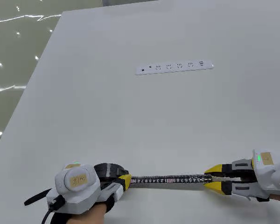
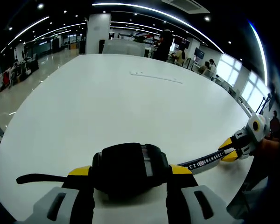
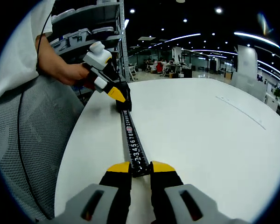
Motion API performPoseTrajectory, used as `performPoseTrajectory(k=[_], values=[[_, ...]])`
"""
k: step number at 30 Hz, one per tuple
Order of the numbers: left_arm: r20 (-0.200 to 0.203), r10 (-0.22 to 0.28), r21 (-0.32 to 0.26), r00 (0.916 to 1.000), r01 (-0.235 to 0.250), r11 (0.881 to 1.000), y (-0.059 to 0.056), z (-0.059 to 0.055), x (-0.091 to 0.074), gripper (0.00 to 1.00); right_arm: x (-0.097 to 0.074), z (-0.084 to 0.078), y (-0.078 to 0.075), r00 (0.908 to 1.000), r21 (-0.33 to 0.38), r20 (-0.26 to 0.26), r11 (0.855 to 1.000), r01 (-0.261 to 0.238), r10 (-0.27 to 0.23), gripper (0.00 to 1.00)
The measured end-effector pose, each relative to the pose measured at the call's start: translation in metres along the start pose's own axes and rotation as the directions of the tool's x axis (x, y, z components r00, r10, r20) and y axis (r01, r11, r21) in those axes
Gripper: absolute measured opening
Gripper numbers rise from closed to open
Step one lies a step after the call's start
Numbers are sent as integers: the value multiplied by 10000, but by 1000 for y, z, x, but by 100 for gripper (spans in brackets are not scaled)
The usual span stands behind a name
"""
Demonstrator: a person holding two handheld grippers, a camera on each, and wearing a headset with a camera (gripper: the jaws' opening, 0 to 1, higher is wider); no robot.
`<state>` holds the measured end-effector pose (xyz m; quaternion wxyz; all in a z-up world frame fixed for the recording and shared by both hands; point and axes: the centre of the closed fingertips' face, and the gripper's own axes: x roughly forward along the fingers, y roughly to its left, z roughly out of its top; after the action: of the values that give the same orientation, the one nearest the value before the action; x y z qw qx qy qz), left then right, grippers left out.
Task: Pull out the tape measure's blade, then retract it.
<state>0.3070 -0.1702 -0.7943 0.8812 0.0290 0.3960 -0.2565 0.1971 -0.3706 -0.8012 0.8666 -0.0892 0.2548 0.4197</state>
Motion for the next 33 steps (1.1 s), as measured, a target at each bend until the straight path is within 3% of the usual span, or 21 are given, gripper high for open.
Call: performPoseTrajectory(k=[17,27,33], values=[[-12,-297,-233,9996,296,9993,1,0,-1,59,20,8,9,9993,-302,-9,9988,-376,376,13],[43,-382,-440,9993,384,9983,1,1,-2,59,26,15,8,9991,-47,308,9996,-290,291,13],[37,-429,-465,9991,431,9980,0,1,-2,59,35,22,12,9978,-95,411,9987,-509,513,13]])
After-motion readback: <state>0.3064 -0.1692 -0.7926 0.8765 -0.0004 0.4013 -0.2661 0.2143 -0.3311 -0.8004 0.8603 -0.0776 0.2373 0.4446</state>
